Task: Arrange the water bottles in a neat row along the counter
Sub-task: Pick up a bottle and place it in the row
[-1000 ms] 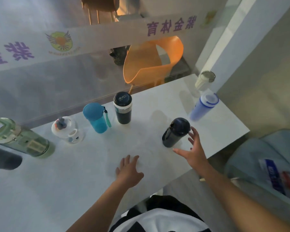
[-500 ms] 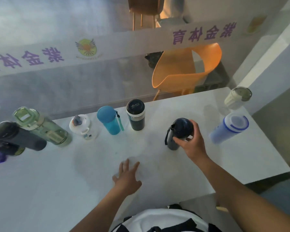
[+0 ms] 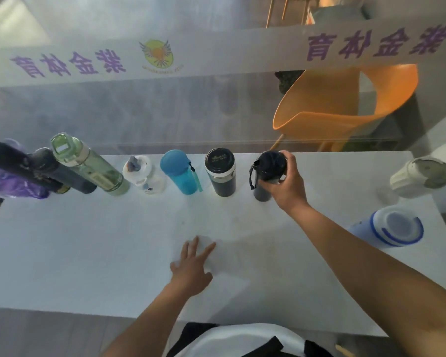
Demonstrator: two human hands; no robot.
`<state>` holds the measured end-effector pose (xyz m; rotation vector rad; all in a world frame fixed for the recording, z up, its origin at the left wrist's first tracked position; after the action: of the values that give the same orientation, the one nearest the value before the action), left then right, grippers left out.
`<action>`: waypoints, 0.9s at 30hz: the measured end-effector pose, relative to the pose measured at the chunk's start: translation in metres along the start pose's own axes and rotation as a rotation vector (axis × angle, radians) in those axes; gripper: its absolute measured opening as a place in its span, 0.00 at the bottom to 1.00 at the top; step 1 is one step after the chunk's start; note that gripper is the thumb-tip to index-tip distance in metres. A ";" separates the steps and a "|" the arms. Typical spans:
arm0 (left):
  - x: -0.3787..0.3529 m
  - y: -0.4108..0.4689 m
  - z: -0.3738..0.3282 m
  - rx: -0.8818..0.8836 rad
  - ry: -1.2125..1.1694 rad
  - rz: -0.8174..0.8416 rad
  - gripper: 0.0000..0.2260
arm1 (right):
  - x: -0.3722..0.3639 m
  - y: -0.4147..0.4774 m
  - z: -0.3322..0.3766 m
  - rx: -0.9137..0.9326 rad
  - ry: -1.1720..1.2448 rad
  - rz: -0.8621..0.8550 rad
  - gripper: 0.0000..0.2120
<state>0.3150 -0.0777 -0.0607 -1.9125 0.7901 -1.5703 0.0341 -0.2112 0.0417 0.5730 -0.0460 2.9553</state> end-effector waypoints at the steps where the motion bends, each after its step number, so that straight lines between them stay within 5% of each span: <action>1: 0.000 0.000 -0.001 0.002 -0.005 0.000 0.37 | -0.001 0.001 0.000 0.006 0.003 0.006 0.35; 27: 0.000 -0.004 -0.002 -0.019 -0.021 -0.004 0.35 | -0.011 0.015 -0.001 0.009 0.046 0.051 0.37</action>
<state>0.3131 -0.0749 -0.0579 -1.9421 0.7959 -1.5483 0.0414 -0.2273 0.0365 0.5124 -0.0438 3.0180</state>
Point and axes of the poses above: each hand's wrist, its own y-axis towards the middle knuckle, its own x-axis out of the back of the hand, z = x × y, the point moved 5 cm from there along y, towards the middle knuckle, and after that the axes turned 6 degrees about z, right-handed, at the moved point
